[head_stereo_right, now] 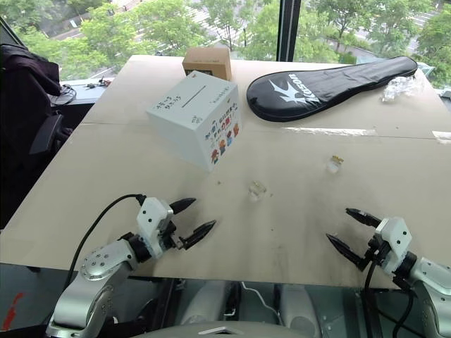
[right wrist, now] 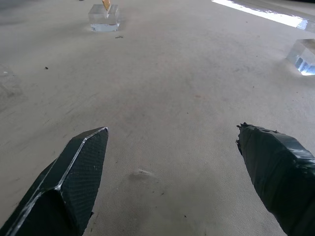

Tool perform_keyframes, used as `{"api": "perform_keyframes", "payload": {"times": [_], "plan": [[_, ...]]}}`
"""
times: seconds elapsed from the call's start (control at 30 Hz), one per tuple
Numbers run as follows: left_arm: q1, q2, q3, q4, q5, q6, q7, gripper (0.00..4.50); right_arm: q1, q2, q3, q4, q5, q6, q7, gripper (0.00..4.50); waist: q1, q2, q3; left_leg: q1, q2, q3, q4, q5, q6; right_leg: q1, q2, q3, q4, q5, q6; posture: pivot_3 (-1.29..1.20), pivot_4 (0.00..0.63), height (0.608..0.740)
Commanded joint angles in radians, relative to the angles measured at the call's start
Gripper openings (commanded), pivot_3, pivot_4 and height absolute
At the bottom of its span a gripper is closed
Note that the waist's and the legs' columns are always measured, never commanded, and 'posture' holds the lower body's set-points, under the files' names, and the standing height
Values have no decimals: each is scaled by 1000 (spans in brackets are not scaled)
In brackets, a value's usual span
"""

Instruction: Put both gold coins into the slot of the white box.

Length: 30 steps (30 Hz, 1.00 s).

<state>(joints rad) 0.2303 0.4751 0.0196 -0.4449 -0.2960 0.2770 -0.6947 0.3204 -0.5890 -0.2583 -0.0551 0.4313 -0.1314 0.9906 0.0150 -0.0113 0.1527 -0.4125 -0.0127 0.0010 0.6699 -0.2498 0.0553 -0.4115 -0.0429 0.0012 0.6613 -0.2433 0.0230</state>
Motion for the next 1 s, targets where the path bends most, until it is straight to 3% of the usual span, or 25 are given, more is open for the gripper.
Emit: {"api": "perform_keyframes", "payload": {"times": [0.03,0.53,0.67,0.8,1.0], "plan": [[1,19,-7,-19,-13,-6,-20,4380,-16,16,-26,12,13,-24,-12,4500,0,0,0,0,0,0,0,0,0,0,0,0,0,0,0,0,150,740],[8,33,-3,-43,-10,-6,-13,4380,-91,54,10,-28,24,49,-64,4500,0,1,-1,0,0,0,0,0,0,0,0,0,0,0,0,0,150,740],[-10,36,-1,-54,-20,2,-15,4380,-119,33,5,-60,34,152,-107,4500,0,1,-1,0,0,0,0,0,0,0,0,0,0,0,0,0,150,740],[-73,35,18,-99,-118,78,-25,4380,-255,-5,-6,-30,39,213,-123,4500,-2,2,0,0,0,0,1,0,0,0,0,0,0,0,0,0,150,740],[-220,50,15,-181,-262,212,-25,4380,-559,-48,59,224,-55,235,-118,4500,1,2,0,0,0,0,1,0,0,0,2,0,1,1,1,0,150,740]]}}
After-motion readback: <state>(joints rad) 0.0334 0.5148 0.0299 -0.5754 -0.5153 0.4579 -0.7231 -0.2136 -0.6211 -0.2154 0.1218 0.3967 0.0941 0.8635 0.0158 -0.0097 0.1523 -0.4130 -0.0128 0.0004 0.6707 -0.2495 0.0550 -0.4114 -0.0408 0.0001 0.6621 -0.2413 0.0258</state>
